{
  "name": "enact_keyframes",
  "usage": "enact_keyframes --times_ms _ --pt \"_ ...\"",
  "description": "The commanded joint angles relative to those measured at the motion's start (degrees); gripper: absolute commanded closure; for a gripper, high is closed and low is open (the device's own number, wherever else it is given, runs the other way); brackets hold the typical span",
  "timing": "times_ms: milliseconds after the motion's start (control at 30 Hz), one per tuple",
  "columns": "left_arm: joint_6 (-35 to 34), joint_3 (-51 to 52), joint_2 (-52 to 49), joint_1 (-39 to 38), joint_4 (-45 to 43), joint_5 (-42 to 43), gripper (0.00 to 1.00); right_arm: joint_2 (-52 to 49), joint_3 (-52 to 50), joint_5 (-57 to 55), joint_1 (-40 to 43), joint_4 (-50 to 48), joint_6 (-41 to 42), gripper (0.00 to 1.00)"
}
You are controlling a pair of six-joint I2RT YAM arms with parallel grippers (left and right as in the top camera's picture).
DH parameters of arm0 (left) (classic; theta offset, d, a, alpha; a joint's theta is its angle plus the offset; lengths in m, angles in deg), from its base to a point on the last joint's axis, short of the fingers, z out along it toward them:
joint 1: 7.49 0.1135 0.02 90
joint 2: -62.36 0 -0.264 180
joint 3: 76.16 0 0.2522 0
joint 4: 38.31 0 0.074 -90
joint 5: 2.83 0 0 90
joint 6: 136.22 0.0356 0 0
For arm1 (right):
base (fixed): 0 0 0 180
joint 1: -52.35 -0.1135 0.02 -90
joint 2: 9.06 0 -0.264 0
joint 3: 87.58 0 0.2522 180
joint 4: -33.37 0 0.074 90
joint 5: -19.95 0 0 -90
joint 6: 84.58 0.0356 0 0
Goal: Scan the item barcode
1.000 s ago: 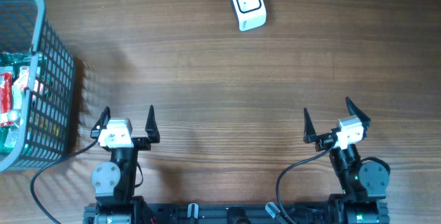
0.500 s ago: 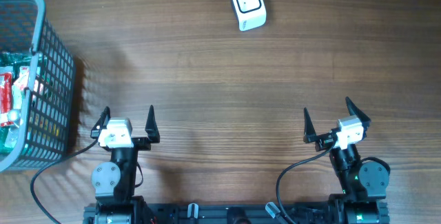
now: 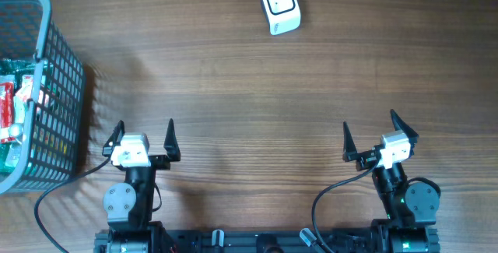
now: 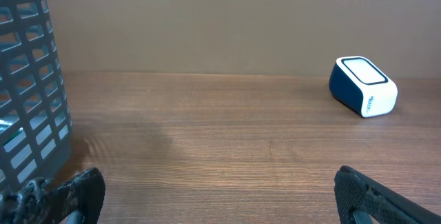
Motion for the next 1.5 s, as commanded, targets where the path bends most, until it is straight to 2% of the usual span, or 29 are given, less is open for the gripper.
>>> enact_keyframes --times_ms 0,533,633,733,767,933,1100,1200,1300,1333,1433,1467 --pt "0.66 0.04 -0.17 0.33 0.46 1.53 0.00 -0.31 -0.07 0.28 0.13 -0.48 0.04 0.00" --pt "0.66 0.04 -0.17 0.33 0.35 0.87 0.00 -0.31 -0.07 0.28 0.13 -0.48 0.04 0.01" --pt "0.42 0.04 -0.17 0.33 -1.97 2.47 0.00 -0.31 -0.07 0.28 0.13 -0.48 0.04 0.00" --pt "0.44 0.04 -0.28 0.33 0.33 2.38 0.00 -0.31 -0.07 0.28 0.13 -0.48 0.09 0.00" --pt "2.14 0.04 -0.28 0.37 -1.27 2.16 0.00 -0.31 -0.07 0.28 0.13 -0.48 0.07 0.00" --pt "1.27 -0.17 -0.28 0.33 -9.27 6.69 0.00 -0.31 -0.07 0.28 0.13 -0.48 0.07 0.00" --pt "1.27 -3.17 -0.28 0.33 -10.78 6.73 0.00 -0.31 -0.07 0.28 0.13 -0.48 0.07 0.00" --pt "1.01 -4.22 -0.28 0.33 -17.92 9.16 0.00 -0.31 -0.07 0.28 0.13 -0.48 0.04 0.00" --pt "-6.25 -4.52 -0.28 0.33 -29.20 9.46 0.00 -0.31 -0.07 0.28 0.13 -0.48 0.07 0.00" --pt "-8.50 -5.57 -0.28 0.33 -29.97 9.44 0.00 -0.31 -0.07 0.28 0.13 -0.48 0.07 0.00" --pt "-14.53 -12.81 -0.31 0.33 -23.43 9.42 0.00 -0.31 -0.07 0.28 0.13 -0.48 0.07 0.00" --pt "-15.04 -17.14 -0.55 0.33 -17.55 9.42 0.00 -0.31 -0.07 0.28 0.13 -0.48 0.07 0.00"
